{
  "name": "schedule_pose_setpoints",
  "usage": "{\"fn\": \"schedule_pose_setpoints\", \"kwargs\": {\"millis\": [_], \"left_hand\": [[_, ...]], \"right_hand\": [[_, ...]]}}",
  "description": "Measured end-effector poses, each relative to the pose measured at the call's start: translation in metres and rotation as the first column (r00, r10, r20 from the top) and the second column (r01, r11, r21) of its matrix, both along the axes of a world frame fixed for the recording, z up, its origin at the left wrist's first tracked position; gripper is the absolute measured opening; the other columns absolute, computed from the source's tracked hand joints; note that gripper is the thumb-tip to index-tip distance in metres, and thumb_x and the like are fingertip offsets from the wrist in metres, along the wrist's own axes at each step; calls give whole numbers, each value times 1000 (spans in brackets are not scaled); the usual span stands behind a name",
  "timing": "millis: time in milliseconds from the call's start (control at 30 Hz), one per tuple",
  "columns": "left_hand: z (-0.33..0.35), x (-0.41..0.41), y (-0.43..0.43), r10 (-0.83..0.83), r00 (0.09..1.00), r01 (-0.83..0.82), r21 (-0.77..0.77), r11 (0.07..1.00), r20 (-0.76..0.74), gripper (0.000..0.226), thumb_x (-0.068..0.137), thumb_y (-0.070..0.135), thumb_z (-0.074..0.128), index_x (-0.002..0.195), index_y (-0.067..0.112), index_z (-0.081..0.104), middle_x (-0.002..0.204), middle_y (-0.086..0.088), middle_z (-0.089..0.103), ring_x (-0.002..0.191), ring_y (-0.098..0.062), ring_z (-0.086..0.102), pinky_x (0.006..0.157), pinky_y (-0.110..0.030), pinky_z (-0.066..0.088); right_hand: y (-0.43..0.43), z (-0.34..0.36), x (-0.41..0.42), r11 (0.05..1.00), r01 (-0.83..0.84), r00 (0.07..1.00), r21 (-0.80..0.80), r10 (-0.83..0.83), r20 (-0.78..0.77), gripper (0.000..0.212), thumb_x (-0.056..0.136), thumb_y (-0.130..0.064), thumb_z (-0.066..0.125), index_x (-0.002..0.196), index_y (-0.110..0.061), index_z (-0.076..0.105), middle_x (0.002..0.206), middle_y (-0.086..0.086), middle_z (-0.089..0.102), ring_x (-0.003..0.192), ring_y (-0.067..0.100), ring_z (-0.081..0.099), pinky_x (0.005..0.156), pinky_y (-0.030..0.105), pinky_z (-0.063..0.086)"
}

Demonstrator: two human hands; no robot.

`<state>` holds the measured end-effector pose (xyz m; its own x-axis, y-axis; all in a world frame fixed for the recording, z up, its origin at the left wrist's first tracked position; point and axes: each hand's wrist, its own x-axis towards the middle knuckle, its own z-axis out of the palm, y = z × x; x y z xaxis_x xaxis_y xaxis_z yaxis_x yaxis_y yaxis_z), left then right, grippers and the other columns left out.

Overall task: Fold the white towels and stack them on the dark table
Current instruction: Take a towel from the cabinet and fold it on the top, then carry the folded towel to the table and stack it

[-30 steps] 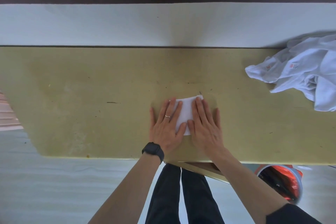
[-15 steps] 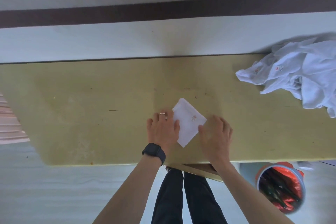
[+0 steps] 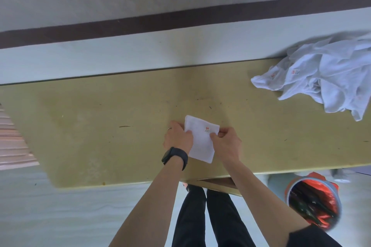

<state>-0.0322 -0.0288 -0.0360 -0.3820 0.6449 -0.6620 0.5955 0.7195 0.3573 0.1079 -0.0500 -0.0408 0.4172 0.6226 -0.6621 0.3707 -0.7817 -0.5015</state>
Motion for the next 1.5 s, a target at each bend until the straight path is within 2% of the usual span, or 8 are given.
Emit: {"fn": "schedule_pose_setpoints", "kwargs": {"millis": [133, 300, 500, 767, 1000, 1167, 1367, 1500], "left_hand": [[2, -2, 2, 22, 997, -20, -26, 999, 72, 26, 90, 15, 55, 116, 13, 51, 113, -7, 62, 91, -24, 55, 75, -34, 47], [16, -14, -15, 56, 977, -59, 8, 998, 205, 32, 93, 20, 56, 125, 12, 57, 118, -3, 62, 94, -19, 53, 77, -29, 40], [75, -37, -51, 85, 905, -178, 187, 966, 417, 20, 78, 23, 67, 86, 14, 51, 82, -7, 57, 76, -23, 51, 69, -33, 41], [193, -68, -117, 176, 921, -345, 516, 784, 348, 14, 87, 36, 72, 86, 22, 68, 79, 6, 71, 75, -11, 64, 67, -26, 47], [283, -100, -208, 302, 923, -375, 723, 579, 237, 8, 89, 31, 72, 91, 23, 70, 85, 10, 73, 85, -8, 68, 70, -18, 50], [329, -134, -306, 440, 890, -362, 770, 526, 117, 9, 87, 34, 74, 92, 28, 69, 85, 16, 72, 88, 4, 66, 73, -12, 49], [349, -159, -481, 680, 733, -455, 757, 468, 20, 8, 86, 39, 75, 86, 37, 66, 82, 17, 71, 80, 4, 66, 70, -16, 50], [346, -152, -620, 829, 557, -586, 731, 350, 49, 13, 85, 41, 75, 79, 42, 63, 82, 17, 70, 76, 4, 64, 67, -19, 50]], "right_hand": [[2, 3, 5, 999, 34, 992, -6, -35, -123, 20, 87, -27, 66, 106, -27, 59, 94, -13, 65, 85, 8, 61, 60, 24, 43], [-6, 11, 13, 998, -57, 963, 13, 59, -262, 19, 86, -24, 66, 105, -25, 68, 96, -10, 69, 92, 14, 64, 75, 31, 49], [-17, 72, 16, 940, -208, 902, 272, 292, -319, 3, 91, -24, 64, 91, -26, 67, 84, -12, 70, 82, 7, 64, 70, 26, 45], [-21, 188, -8, 637, -493, 744, 593, 662, -91, 7, 95, -40, 60, 93, -47, 60, 90, -30, 67, 85, -9, 62, 71, 19, 46], [-49, 268, -60, 73, -645, 364, 761, 904, 222, 36, 97, -25, 60, 120, -50, 49, 108, -32, 60, 92, -6, 61, 76, 6, 43], [-96, 293, -122, -300, -604, 70, 738, 903, 425, 23, 89, -13, 67, 102, -31, 61, 96, -19, 59, 83, -9, 57, 72, 24, 49], [-223, 321, -203, -468, -488, -146, 737, 876, 459, 15, 82, -19, 78, 91, -20, 66, 82, -14, 68, 75, 4, 63, 67, 19, 46], [-349, 328, -244, -379, -501, -365, 778, 908, 207, 16, 82, -17, 78, 87, -22, 64, 82, -19, 70, 79, -4, 67, 71, 11, 46]]}}
